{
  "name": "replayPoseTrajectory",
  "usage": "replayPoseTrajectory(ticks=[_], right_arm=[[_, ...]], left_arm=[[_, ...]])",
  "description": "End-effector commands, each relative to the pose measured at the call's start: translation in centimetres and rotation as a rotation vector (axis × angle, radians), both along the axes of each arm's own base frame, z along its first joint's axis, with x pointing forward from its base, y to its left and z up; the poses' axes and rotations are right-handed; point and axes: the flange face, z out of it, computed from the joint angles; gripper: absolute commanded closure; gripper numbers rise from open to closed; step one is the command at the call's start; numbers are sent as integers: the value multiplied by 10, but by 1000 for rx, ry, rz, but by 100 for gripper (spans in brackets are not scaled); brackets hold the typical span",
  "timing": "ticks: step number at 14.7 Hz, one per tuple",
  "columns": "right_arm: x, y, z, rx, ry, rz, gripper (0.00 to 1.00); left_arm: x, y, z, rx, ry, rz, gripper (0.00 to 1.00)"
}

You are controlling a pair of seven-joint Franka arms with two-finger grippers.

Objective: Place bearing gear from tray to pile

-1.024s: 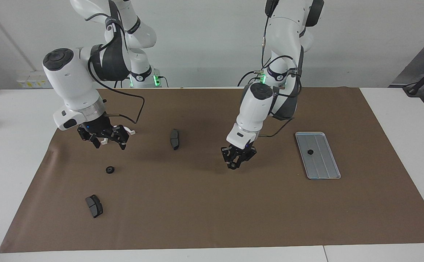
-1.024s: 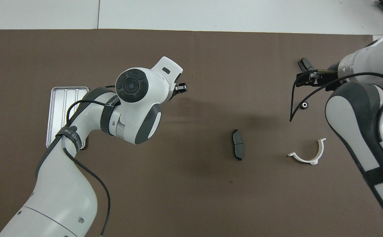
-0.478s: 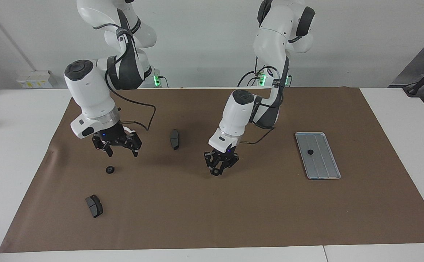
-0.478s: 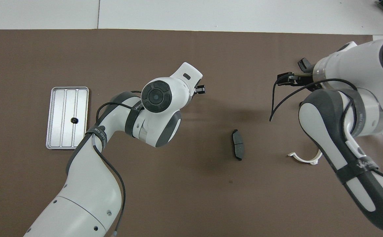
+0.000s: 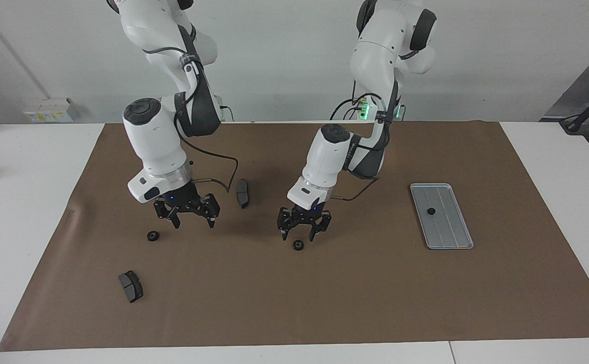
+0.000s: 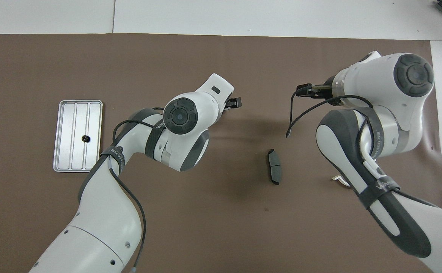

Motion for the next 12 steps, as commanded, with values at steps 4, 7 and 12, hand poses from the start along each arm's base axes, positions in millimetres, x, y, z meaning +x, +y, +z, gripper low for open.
replayPoseTrajectory(ticks=[4, 7, 12], right_arm=[[9, 65, -31, 76, -134, -1, 0], [8, 113, -42, 100, -175, 56, 0], [3, 207, -91, 32, -169, 181, 0]], left_arm=[[11, 68, 24, 104, 138, 51, 0], [-2, 133, 36, 150, 172, 10, 0], [2, 232, 43, 180, 210, 29, 0]])
